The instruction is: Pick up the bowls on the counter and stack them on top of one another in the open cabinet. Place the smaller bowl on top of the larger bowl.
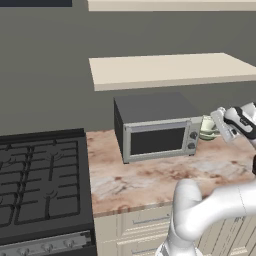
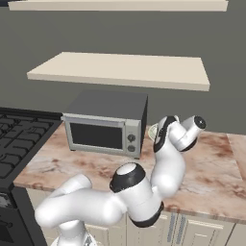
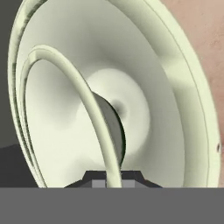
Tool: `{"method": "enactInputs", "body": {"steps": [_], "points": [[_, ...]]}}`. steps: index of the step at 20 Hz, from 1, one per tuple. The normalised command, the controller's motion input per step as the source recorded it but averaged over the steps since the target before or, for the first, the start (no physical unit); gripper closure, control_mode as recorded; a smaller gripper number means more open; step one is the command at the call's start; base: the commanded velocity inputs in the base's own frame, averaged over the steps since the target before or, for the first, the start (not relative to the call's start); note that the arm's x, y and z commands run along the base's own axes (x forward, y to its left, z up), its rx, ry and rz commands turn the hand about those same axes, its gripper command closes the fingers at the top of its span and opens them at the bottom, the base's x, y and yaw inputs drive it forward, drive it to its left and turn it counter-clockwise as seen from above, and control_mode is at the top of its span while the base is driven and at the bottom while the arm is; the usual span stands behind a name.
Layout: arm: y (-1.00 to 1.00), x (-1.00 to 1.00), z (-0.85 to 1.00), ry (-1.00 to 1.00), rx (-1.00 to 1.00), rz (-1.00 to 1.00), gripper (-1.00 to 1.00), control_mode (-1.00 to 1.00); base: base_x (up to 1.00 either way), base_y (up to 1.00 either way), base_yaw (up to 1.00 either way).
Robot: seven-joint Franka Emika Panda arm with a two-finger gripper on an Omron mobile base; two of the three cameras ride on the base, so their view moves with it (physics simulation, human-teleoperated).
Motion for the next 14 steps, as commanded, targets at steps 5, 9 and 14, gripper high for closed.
{"method": "enactInputs", "body": {"steps": [5,9,14], "points": [[0.00,0.06,0.00,0.00,0.02,0.00,1.00,-1.00,0.00,0.00,0.00],[0.00,0.04,0.00,0.00,0.00,0.00,-1.00,-1.00,0.00,0.00,0.00],[-0.03,0.00,0.05,0.00,0.00,0.00,-1.00,-1.00,0.00,0.00,0.00]]}}
